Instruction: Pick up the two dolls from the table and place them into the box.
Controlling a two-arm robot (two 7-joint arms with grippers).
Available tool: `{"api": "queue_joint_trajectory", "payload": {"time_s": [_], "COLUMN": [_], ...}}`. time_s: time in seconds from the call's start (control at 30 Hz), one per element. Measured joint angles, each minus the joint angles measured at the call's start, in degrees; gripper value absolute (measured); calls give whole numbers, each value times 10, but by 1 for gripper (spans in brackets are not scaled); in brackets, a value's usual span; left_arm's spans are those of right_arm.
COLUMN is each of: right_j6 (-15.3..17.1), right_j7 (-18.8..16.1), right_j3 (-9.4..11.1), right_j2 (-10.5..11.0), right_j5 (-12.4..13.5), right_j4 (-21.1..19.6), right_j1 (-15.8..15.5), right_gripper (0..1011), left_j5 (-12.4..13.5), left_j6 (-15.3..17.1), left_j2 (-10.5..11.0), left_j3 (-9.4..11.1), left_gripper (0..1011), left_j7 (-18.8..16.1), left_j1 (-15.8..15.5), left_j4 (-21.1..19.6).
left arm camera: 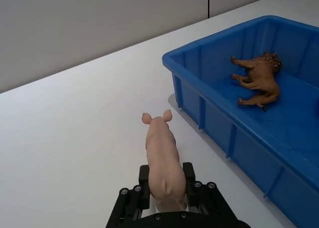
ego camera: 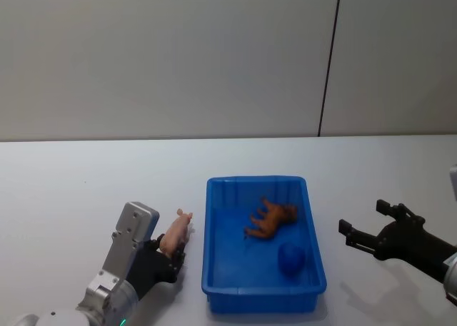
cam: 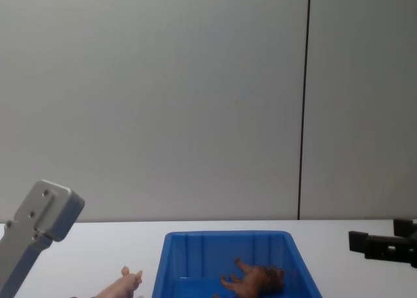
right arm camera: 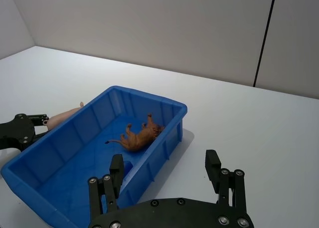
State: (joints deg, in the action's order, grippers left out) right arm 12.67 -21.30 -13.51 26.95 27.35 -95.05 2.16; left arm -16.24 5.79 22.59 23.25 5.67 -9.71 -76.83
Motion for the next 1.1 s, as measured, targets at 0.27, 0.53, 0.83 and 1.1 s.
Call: {"api": "queue_joint_trajectory", "payload": {"time_s": [0.27, 0.53, 0.83, 1.1], "right_j6": [0, 0, 0, 0], "right_j7": [0, 0, 0, 0], "right_j3": [0, 0, 0, 0], "right_j2": [0, 0, 0, 0], "right_j5": [0, 0, 0, 0], "right_j4": [0, 0, 0, 0], "right_j1": [0, 0, 0, 0], "right_gripper": [1001, 1001, 1001, 1001], "left_j5": [13, 30, 50, 60], "left_j6": [-4, -17, -35, -48], "left_j2": [0, 4, 6, -2], "left_j3": [-1, -5, -12, -12], "left_gripper": [390, 390, 389, 390], "left_j7": [3, -5, -17, -4], "left_j1": [0, 0, -3, -14], "left_j4": [-6, -34, -77, -103]}}
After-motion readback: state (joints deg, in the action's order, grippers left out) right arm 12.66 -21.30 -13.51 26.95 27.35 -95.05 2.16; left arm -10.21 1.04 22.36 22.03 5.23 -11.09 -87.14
